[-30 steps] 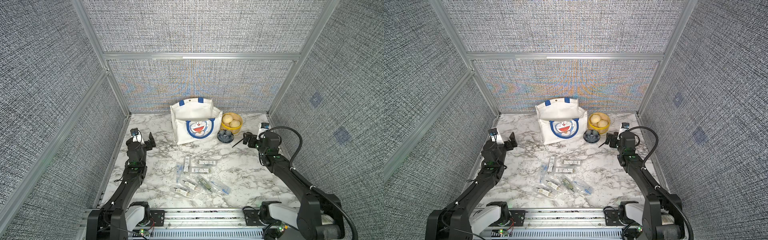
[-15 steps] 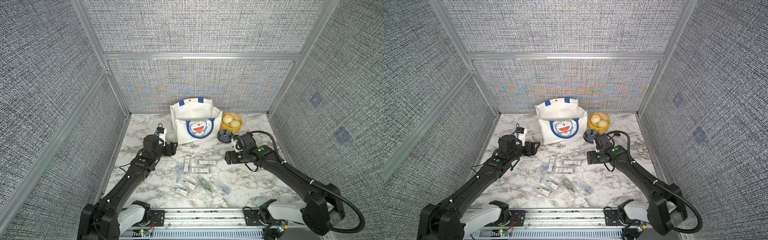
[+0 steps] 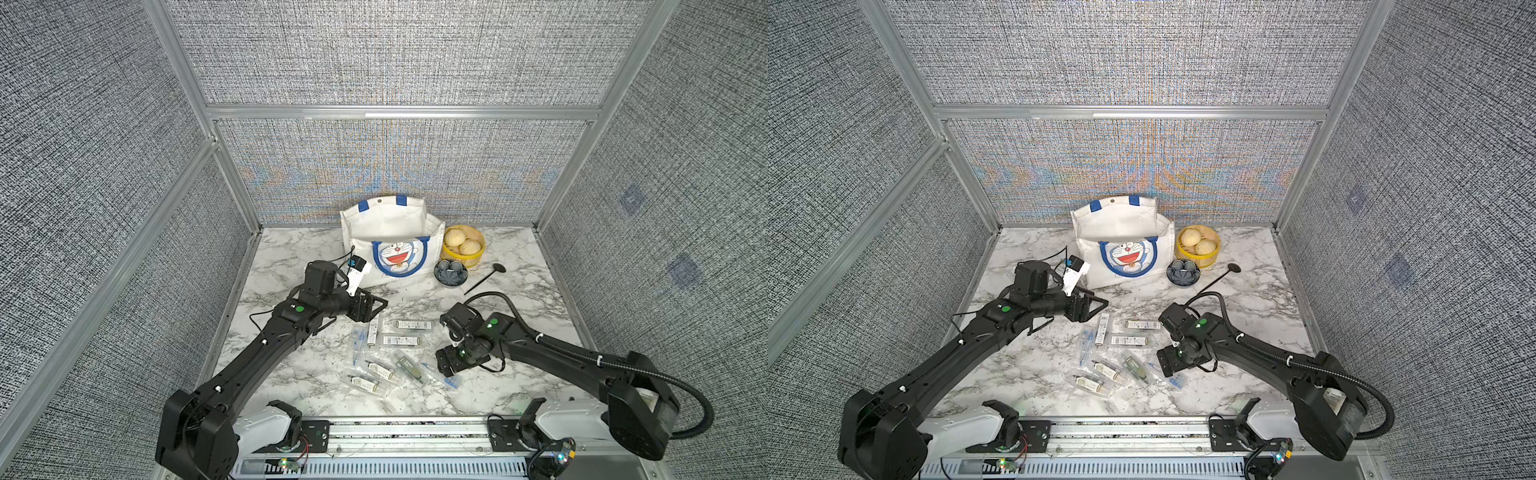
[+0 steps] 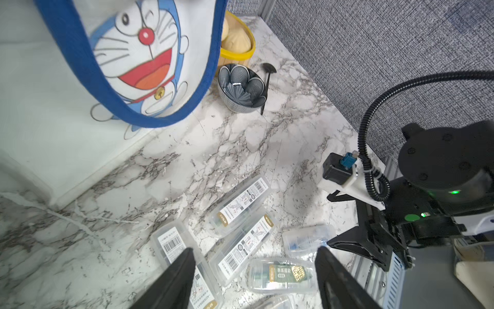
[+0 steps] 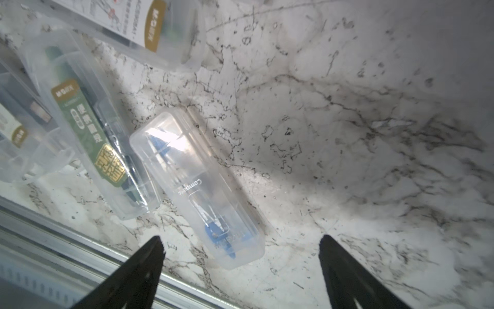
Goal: Put the compass set into the canvas bag
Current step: Pick up the compass set at the center of the board.
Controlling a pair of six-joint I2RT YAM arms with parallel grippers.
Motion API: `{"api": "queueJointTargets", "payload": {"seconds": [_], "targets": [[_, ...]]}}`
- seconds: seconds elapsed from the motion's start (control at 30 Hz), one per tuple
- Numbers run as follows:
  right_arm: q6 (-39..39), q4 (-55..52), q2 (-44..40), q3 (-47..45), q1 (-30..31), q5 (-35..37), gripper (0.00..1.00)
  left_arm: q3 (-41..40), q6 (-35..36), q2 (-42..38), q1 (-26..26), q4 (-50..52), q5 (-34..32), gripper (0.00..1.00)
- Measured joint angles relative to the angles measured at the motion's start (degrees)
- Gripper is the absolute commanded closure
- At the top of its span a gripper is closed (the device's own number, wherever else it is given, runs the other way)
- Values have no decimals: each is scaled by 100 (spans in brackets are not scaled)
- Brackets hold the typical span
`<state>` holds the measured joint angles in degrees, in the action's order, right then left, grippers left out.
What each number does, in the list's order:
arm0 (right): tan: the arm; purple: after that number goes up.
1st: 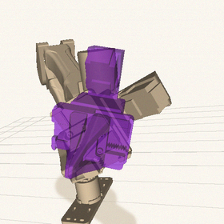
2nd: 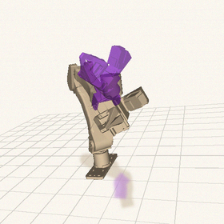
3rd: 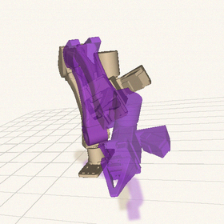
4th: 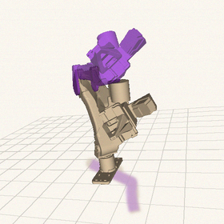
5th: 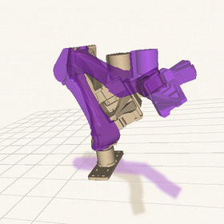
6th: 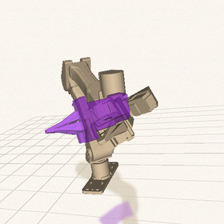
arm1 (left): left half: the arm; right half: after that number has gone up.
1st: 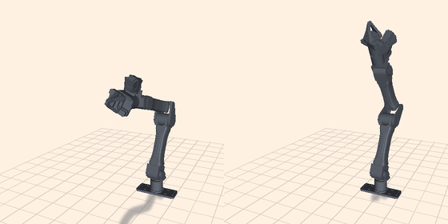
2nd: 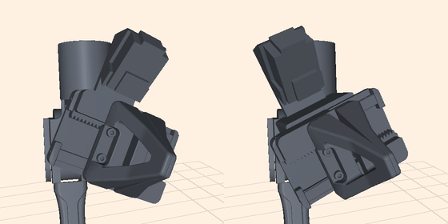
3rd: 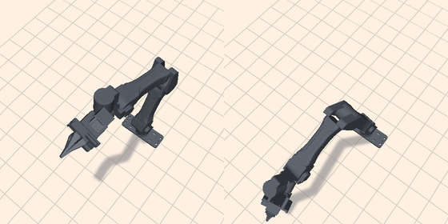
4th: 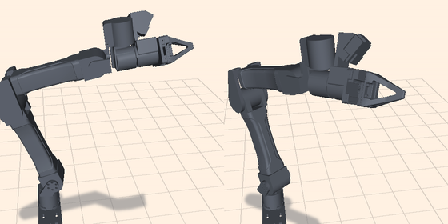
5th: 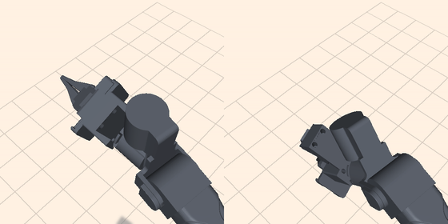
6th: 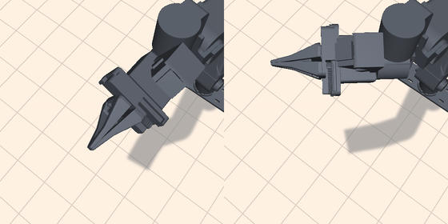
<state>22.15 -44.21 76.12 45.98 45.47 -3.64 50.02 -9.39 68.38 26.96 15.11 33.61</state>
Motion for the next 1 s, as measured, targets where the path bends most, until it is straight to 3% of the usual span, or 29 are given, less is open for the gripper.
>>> {"api": "queueJointTargets", "payload": {"seconds": [0.53, 1.0], "targets": [[42, 372, 1034, -24, 643, 90, 32, 85, 142, 144, 160, 186, 210, 30], [258, 505, 909, -205, 791, 553, 54, 87, 146, 103, 168, 291, 247, 31]]}}
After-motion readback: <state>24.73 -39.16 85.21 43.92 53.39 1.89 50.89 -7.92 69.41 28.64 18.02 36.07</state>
